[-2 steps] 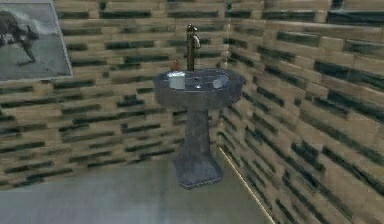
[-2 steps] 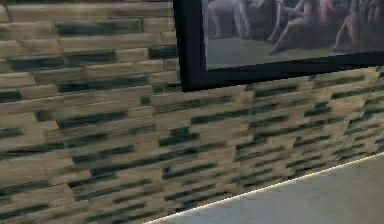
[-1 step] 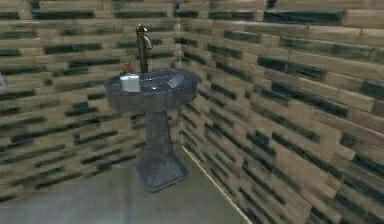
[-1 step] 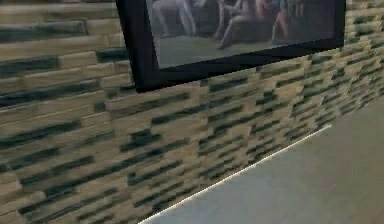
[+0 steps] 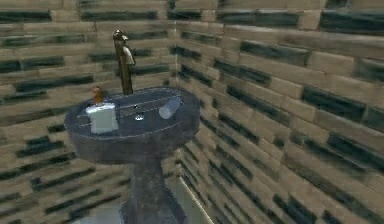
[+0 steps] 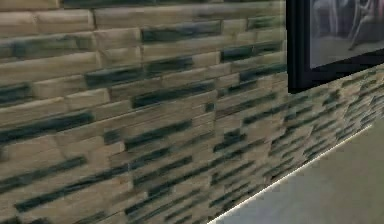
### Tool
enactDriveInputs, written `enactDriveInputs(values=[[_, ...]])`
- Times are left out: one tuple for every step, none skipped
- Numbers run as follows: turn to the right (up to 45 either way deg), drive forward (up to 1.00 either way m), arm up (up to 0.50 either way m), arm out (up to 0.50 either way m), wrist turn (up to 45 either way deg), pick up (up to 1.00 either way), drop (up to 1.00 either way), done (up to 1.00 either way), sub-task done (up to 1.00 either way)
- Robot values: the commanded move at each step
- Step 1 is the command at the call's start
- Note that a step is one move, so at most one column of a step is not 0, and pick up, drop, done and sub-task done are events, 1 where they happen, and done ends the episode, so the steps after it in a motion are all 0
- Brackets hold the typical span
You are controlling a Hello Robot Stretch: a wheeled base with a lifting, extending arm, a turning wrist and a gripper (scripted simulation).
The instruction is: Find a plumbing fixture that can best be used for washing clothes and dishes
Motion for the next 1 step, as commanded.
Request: enactDriveInputs(values=[[-15.0, 0.00, 0.00, 0.00, 0.0, 0.00, 0.00, 0.00, 0.00]])
